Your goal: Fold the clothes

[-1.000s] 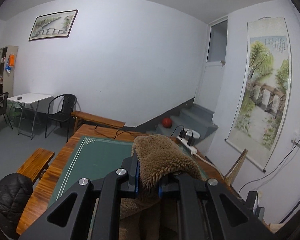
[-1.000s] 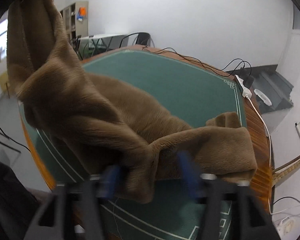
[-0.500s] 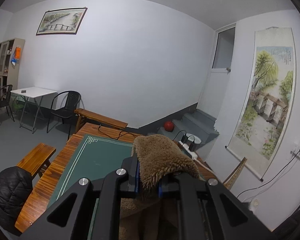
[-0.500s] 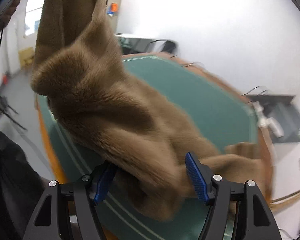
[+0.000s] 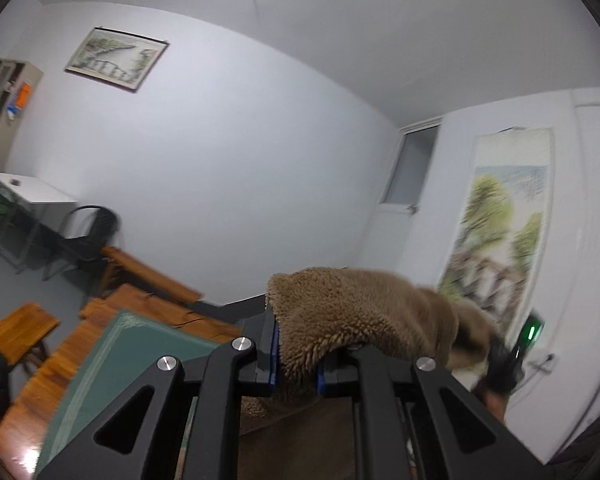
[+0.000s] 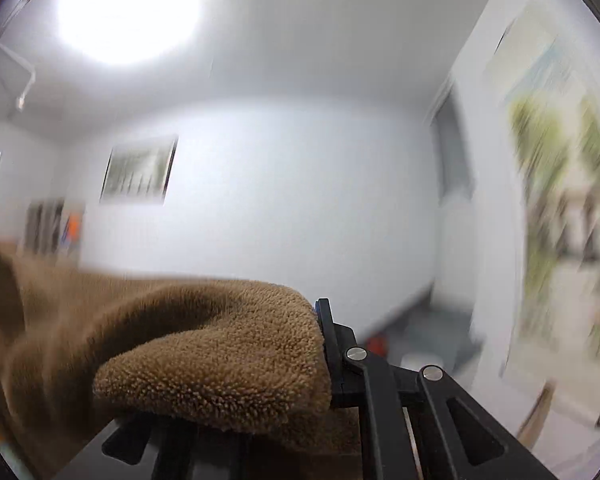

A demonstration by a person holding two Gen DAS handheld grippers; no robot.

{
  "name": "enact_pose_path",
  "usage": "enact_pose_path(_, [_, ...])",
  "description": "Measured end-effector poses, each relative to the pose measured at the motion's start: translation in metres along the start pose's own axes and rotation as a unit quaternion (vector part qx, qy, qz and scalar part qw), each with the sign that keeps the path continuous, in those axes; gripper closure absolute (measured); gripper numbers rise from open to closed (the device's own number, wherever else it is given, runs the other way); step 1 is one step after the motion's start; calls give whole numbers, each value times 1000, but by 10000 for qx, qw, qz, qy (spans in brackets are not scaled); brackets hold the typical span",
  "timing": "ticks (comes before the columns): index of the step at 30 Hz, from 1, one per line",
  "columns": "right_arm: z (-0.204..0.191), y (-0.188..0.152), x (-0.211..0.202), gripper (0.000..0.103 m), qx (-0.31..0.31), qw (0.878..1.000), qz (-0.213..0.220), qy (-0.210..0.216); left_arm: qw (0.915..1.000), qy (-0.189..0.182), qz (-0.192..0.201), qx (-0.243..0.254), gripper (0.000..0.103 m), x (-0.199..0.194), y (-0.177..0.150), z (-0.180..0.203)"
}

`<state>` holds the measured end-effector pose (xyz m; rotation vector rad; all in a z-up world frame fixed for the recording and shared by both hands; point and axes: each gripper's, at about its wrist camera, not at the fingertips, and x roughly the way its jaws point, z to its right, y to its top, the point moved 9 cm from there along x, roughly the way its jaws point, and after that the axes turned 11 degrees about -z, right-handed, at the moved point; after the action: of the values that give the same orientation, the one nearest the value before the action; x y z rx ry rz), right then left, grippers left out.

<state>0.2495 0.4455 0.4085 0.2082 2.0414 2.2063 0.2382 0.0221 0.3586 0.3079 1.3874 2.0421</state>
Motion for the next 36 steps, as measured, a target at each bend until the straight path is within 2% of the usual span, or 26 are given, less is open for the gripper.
enact_pose_path(4, [-8,91,-31,91,-173,9929,1149,-267,9989,-465,-26,1,87,6,-10,16])
enact_pose_path(5, [-14,109,-39,91,-292,9893,1385,-358,9985,-544,-105,-15,82,11,-16,18])
enact_pose_path(6, [-20,126,-46,91,-396,9855,1593,-425,9976,-644,-230,-47,75,19,-24,20])
enact_pose_path(8, [-31,145,-55,91,-474,9823,1775,-365,9952,-845,-481,-112,51,34,-41,24])
enact_pose_path(9, [-37,154,-59,91,-512,9805,1866,-335,9936,-945,-607,-144,32,41,-49,26])
enact_pose_path(10, [-43,163,-63,91,-555,9788,1949,-310,9917,-1043,-728,-175,26,48,-58,29])
enact_pose_path(15, [-71,176,-62,91,-748,9755,2045,-299,9772,-1578,-1416,-142,25,91,-104,54])
enact_pose_path(18, [-76,181,-73,91,-843,9761,1968,-370,9648,-1870,-1848,-97,25,113,-130,73])
enact_pose_path(21, [-72,181,-73,91,-918,9770,1865,-474,9468,-2308,-2240,-62,24,119,-151,92])
enact_pose_path(23, [-67,180,-73,91,-937,9775,1810,-537,9430,-2416,-2289,59,22,120,-154,101])
enact_pose_path(24, [-65,179,-74,91,-916,9780,1795,-540,9451,-2345,-2272,101,22,124,-154,104])
enact_pose_path(27, [-59,176,-77,91,-890,9785,1764,-584,9505,-2176,-2217,55,24,136,-151,105])
enact_pose_path(29, [-54,172,-78,90,-897,9788,1724,-648,9548,-2007,-2175,-262,58,145,-143,89])
enact_pose_path(30, [-48,168,-78,91,-894,9792,1678,-705,9574,-1872,-2149,-453,84,150,-137,78])
enact_pose_path(32, [-32,158,-76,90,-846,9807,1554,-832,9674,-1472,-1892,-821,87,147,-118,47])
enact_pose_path(34, [-13,145,-70,90,-763,9830,1371,-956,9775,-1172,-1368,-1101,87,127,-86,15])
enact_pose_path(36, [9,125,-59,90,-640,9864,1081,-1059,9901,-765,-682,-954,87,93,-46,1])
